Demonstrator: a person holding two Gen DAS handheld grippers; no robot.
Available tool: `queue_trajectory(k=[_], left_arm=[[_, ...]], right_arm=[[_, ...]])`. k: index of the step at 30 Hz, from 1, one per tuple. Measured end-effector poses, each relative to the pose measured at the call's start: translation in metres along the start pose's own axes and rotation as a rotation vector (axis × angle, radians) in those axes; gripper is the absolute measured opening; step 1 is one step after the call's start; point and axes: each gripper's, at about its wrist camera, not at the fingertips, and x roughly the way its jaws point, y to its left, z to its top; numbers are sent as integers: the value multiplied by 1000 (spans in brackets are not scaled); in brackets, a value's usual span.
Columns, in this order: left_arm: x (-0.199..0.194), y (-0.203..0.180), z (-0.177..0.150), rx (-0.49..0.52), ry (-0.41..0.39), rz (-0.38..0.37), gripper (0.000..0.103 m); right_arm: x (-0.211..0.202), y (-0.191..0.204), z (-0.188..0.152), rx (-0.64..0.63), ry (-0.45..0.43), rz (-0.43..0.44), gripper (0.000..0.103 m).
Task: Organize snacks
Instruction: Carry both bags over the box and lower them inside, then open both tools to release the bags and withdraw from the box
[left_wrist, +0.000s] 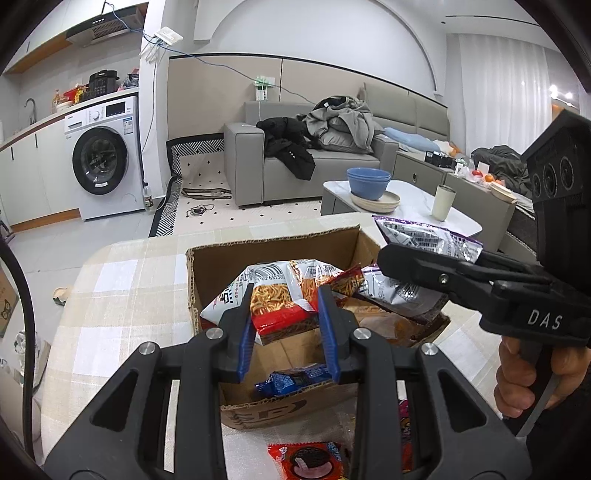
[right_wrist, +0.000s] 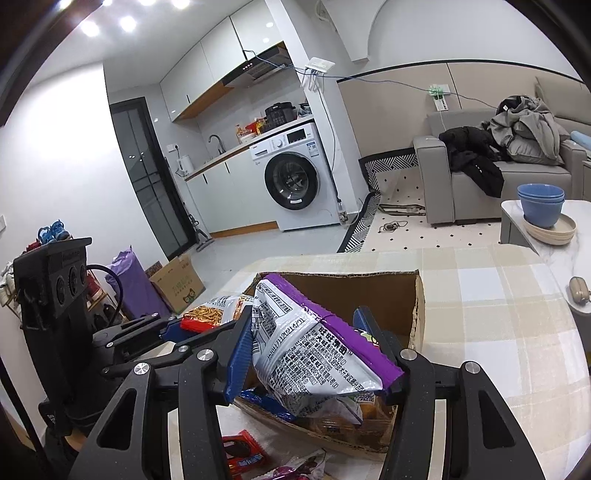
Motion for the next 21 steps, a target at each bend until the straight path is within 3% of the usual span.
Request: queue_trajectory(k=[9, 17, 19, 21], left_arm=[[35, 6, -13, 9, 53, 16, 28], [58, 1, -18, 26, 90, 18, 29], [61, -1, -19, 30, 91, 22, 31], [61, -2, -19, 32, 94, 26, 36]], right_arm=[[27, -16, -6, 82, 96, 24, 53], [26, -19, -7, 70, 107, -8, 53], [21, -17, -8, 64, 103, -15, 57], [14, -17, -9, 63, 98, -14, 74]])
